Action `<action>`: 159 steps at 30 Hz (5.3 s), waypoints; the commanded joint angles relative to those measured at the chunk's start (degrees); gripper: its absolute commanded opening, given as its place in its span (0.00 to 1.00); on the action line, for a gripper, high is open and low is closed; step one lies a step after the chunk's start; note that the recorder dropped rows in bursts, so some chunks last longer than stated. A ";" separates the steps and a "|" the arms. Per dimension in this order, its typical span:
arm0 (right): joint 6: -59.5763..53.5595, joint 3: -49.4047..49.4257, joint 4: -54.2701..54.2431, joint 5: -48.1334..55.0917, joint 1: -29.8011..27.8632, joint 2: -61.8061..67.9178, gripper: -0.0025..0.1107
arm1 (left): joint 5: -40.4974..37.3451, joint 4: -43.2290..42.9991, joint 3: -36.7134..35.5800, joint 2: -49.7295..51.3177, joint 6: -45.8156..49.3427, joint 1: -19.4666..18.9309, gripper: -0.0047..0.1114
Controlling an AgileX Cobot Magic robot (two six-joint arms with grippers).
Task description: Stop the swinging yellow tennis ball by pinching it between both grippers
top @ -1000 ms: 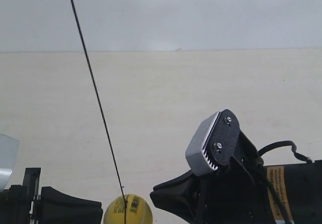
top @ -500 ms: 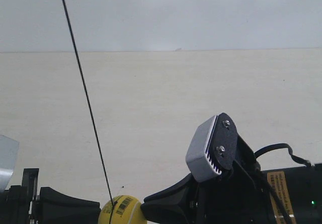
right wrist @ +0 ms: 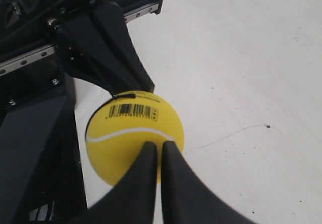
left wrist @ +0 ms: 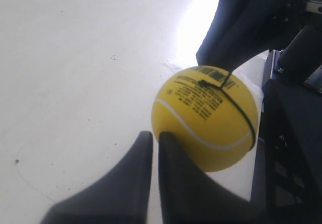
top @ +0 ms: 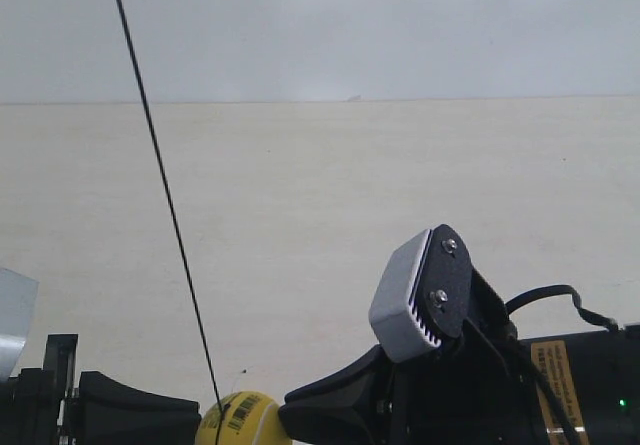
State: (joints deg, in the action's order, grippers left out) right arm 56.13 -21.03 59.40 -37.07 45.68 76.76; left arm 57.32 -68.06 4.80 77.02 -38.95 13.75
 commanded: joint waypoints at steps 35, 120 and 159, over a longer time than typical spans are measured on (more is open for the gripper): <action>-4.99 -0.24 -3.59 22.41 0.13 -22.34 0.02 | -5.31 19.27 -0.18 -4.62 5.41 0.20 0.08; 0.54 -0.24 -8.05 43.31 0.13 -65.73 0.02 | -48.67 75.54 -0.18 -77.02 24.24 0.00 0.08; 0.54 -0.24 -8.06 43.42 0.13 -65.73 0.02 | -74.02 68.06 -4.80 -77.02 39.46 -19.46 0.08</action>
State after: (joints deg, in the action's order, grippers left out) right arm 56.62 -21.03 51.35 6.42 45.68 11.35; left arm -16.69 0.00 0.14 0.21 0.00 -5.59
